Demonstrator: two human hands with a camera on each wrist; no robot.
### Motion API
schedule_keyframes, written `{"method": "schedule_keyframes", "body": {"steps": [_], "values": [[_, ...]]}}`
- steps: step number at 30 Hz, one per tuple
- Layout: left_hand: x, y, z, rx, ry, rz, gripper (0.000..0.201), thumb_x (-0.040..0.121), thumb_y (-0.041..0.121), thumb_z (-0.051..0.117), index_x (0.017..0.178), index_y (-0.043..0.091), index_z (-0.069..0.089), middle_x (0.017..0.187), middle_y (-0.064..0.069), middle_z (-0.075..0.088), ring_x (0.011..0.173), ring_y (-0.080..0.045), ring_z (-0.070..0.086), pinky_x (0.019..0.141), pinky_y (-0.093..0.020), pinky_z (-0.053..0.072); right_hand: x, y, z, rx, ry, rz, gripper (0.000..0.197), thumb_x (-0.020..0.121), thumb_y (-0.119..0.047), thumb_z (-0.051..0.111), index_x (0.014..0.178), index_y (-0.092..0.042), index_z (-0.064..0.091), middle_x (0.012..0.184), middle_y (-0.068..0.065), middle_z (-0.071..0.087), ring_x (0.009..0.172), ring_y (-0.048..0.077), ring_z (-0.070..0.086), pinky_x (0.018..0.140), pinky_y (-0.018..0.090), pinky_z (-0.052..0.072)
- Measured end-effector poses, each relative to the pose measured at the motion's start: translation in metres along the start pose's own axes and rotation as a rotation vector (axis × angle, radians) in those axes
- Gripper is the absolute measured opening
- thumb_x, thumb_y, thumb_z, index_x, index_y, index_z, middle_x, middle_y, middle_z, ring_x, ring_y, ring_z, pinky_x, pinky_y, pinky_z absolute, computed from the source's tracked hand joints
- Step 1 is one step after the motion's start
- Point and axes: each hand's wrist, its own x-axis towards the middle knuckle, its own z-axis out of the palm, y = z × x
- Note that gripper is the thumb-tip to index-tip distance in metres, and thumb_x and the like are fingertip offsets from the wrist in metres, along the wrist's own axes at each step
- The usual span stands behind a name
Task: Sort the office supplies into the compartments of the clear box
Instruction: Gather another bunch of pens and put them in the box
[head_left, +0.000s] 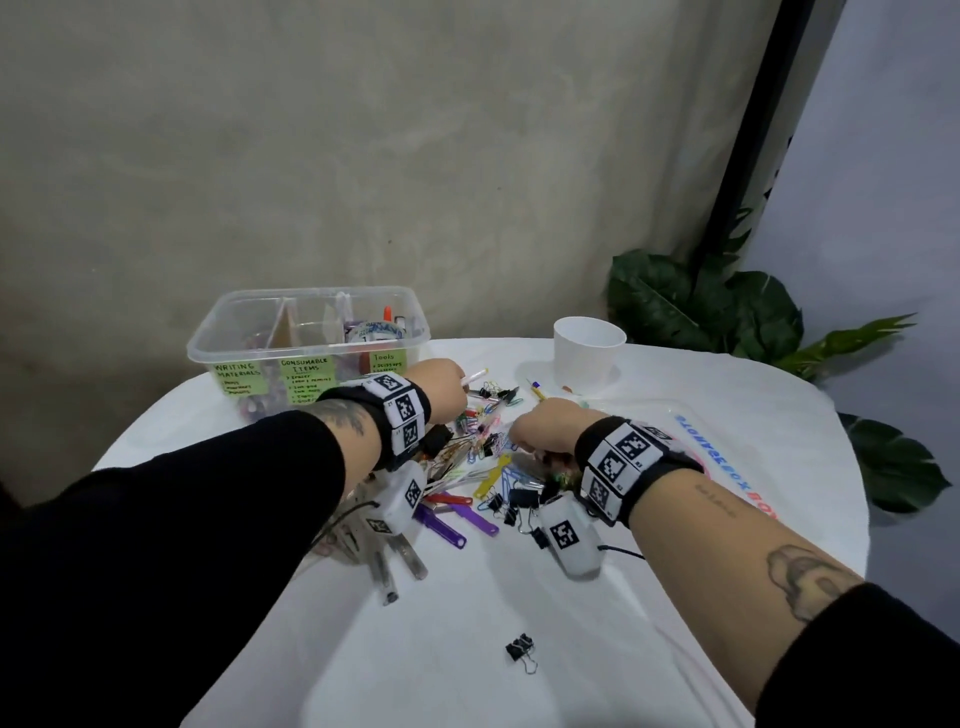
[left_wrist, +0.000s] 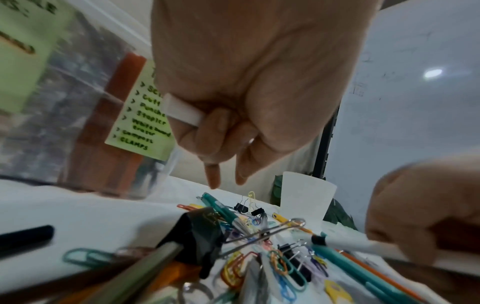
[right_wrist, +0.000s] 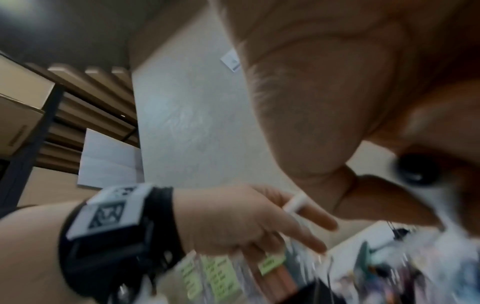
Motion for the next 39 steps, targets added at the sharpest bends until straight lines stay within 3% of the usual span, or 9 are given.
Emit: {"method": "schedule_keyframes", "body": {"steps": [7, 14, 17, 19, 24, 28, 31, 35, 39], "values": [[0.020, 0.013, 0.013, 0.214, -0.072, -0.050, 0.026, 0.095, 0.019, 0.052, 0.111, 0.005, 0.067, 0.104, -0.010, 0.065, 0.096, -0.024, 0.063, 0.073, -0.027, 0.043, 0.014, 0.021, -0.038, 0.433, -0.182, 0.086, 0.023, 0.077, 0.002, 0.034, 0.094, -0.007, 0.047, 0.055, 0.013, 0.055, 0.036, 0.018, 0.046, 0.040, 0.017, 0.037], [0.026, 0.013, 0.008, 0.262, -0.059, -0.083, 0.019, 0.094, 0.014, 0.052, 0.101, 0.006, 0.067, 0.095, -0.010, 0.061, 0.093, -0.023, 0.064, 0.081, -0.029, 0.051, 0.042, 0.032, -0.066, 0.592, 0.002, 0.077, 0.020, 0.096, 0.001, 0.026, 0.099, 0.005, 0.045, 0.080, 0.029, 0.069, 0.060, 0.032, 0.070, 0.052, 0.032, 0.057], [0.029, 0.015, 0.009, 0.195, -0.044, -0.123, 0.021, 0.093, 0.015, 0.047, 0.103, -0.001, 0.057, 0.089, -0.008, 0.056, 0.078, -0.024, 0.055, 0.066, -0.029, 0.046, 0.056, 0.029, -0.065, 0.395, 0.123, 0.047, 0.019, 0.093, 0.001, 0.036, 0.081, 0.002, 0.051, 0.073, 0.017, 0.058, 0.054, 0.023, 0.049, 0.051, 0.028, 0.042], [0.031, 0.019, 0.008, 0.155, -0.025, -0.090, 0.019, 0.091, 0.015, 0.044, 0.078, 0.005, 0.052, 0.085, -0.010, 0.058, 0.072, -0.025, 0.054, 0.062, -0.029, 0.043, 0.061, 0.025, -0.064, 0.167, 0.151, 0.045, 0.013, 0.089, -0.008, 0.048, 0.080, -0.002, 0.055, 0.069, 0.012, 0.057, 0.055, 0.023, 0.047, 0.056, 0.028, 0.040], [0.041, 0.032, 0.013, -0.016, 0.012, -0.096, 0.029, 0.088, 0.037, 0.055, 0.071, 0.013, 0.055, 0.071, -0.004, 0.058, 0.064, -0.021, 0.055, 0.055, -0.026, 0.040, 0.056, 0.011, -0.060, -0.127, 0.132, 0.057, 0.029, 0.086, -0.023, 0.057, 0.110, -0.008, 0.058, 0.101, 0.012, 0.063, 0.100, 0.029, 0.062, 0.091, 0.035, 0.051], [0.044, 0.044, 0.021, 0.022, -0.042, -0.059, 0.034, 0.084, 0.042, 0.066, 0.068, 0.014, 0.055, 0.066, -0.001, 0.055, 0.066, -0.021, 0.055, 0.058, -0.026, 0.042, 0.062, 0.007, -0.048, -0.386, 0.084, 0.005, 0.025, 0.101, -0.015, 0.045, 0.123, -0.011, 0.055, 0.132, 0.016, 0.059, 0.106, 0.029, 0.056, 0.095, 0.036, 0.045], [0.042, 0.049, 0.025, 0.136, -0.135, -0.042, 0.025, 0.087, 0.033, 0.065, 0.085, 0.008, 0.067, 0.069, -0.002, 0.055, 0.068, -0.022, 0.055, 0.060, -0.028, 0.043, 0.070, 0.010, -0.037, -0.504, 0.105, 0.033, 0.035, 0.100, -0.019, 0.050, 0.131, -0.005, 0.055, 0.135, 0.015, 0.057, 0.124, 0.033, 0.053, 0.107, 0.044, 0.041], [0.038, 0.049, 0.025, 0.183, -0.186, -0.054, 0.024, 0.092, 0.024, 0.058, 0.073, 0.010, 0.053, 0.065, -0.001, 0.046, 0.066, -0.021, 0.050, 0.054, -0.025, 0.038, 0.066, 0.013, -0.039, -0.481, 0.078, -0.008, 0.033, 0.100, -0.025, 0.047, 0.119, -0.003, 0.062, 0.121, 0.015, 0.064, 0.108, 0.030, 0.059, 0.096, 0.037, 0.045], [0.032, 0.050, 0.022, 0.075, -0.188, -0.080, 0.031, 0.097, 0.032, 0.047, 0.077, 0.008, 0.051, 0.069, -0.003, 0.047, 0.077, -0.024, 0.051, 0.066, -0.029, 0.039, 0.058, 0.018, -0.041, -0.252, 0.016, 0.005, 0.032, 0.099, -0.022, 0.045, 0.070, -0.010, 0.052, 0.085, 0.011, 0.056, 0.085, 0.026, 0.053, 0.071, 0.028, 0.041]]}}
